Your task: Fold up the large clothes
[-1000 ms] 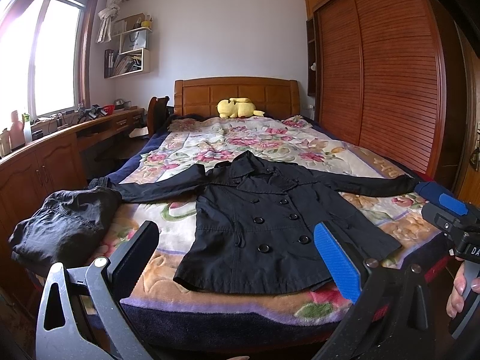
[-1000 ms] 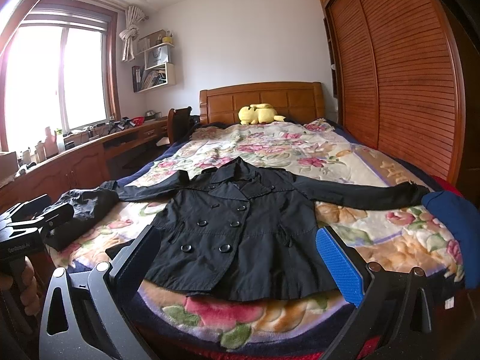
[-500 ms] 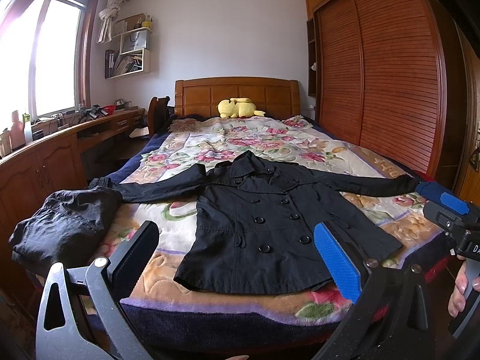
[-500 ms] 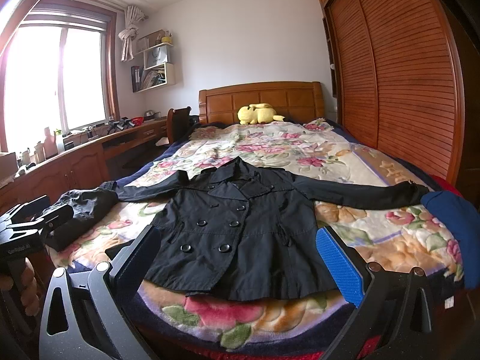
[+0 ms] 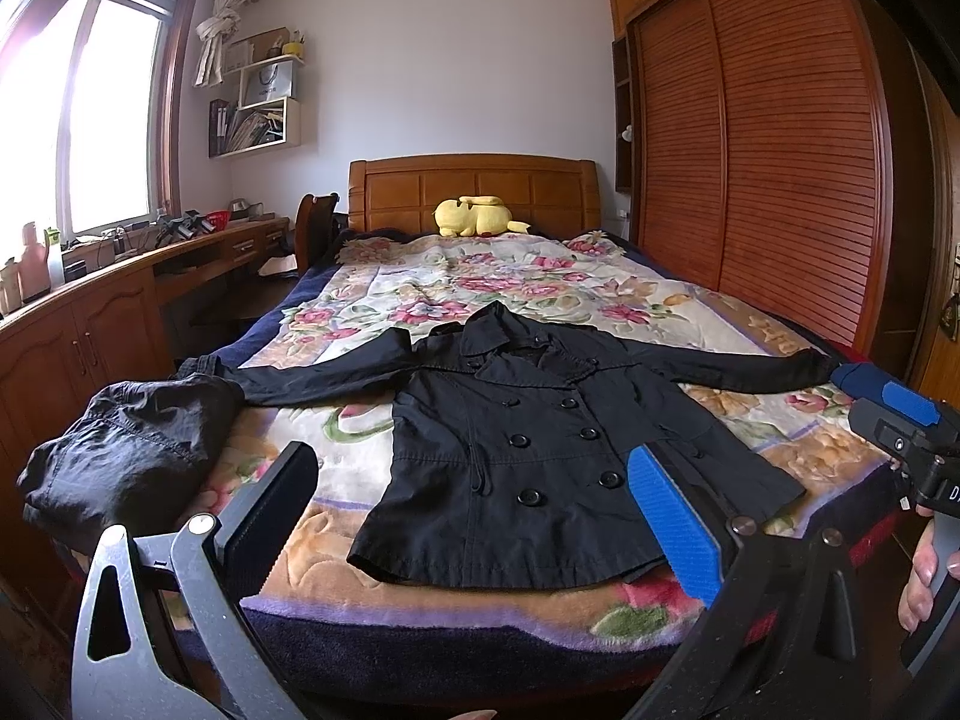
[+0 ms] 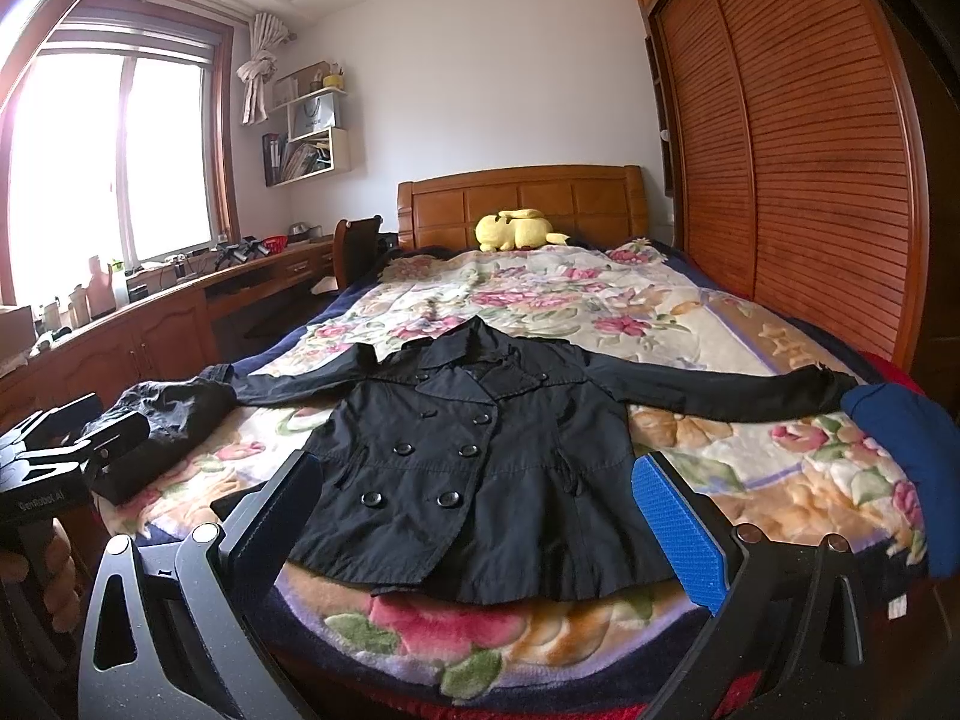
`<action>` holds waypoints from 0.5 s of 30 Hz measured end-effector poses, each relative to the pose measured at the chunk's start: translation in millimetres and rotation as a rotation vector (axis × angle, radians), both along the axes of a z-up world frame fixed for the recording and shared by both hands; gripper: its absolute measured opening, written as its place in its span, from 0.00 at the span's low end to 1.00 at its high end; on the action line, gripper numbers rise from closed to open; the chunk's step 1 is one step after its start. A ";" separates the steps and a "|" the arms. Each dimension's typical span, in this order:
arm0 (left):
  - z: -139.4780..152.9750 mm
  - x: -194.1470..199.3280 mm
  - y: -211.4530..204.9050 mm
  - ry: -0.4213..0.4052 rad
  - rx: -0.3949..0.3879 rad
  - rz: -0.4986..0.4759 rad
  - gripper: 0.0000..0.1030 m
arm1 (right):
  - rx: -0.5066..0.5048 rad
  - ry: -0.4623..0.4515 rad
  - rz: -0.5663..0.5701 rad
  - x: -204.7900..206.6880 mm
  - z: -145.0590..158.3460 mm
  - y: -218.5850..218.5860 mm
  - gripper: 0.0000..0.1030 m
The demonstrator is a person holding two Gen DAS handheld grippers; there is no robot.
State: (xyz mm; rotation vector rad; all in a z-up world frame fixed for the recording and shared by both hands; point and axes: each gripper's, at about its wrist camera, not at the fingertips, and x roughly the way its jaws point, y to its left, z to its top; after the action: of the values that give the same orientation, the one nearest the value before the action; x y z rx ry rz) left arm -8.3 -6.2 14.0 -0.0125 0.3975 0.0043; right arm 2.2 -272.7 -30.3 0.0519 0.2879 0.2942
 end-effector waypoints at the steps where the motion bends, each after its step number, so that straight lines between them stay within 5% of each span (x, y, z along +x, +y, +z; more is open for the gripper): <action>1: 0.1 0.0 0.1 0.000 0.000 0.000 1.00 | 0.000 0.000 0.001 -0.1 0.0 0.0 1.00; 15: -0.4 0.0 -0.1 -0.001 -0.001 0.000 1.00 | 0.005 -0.001 0.005 -0.4 1.2 0.5 1.00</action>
State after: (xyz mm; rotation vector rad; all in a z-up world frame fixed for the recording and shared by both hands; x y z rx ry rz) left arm -8.4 -6.3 13.6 -0.0133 0.3969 0.0041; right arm 1.8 -272.2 -29.1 0.0561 0.2863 0.2995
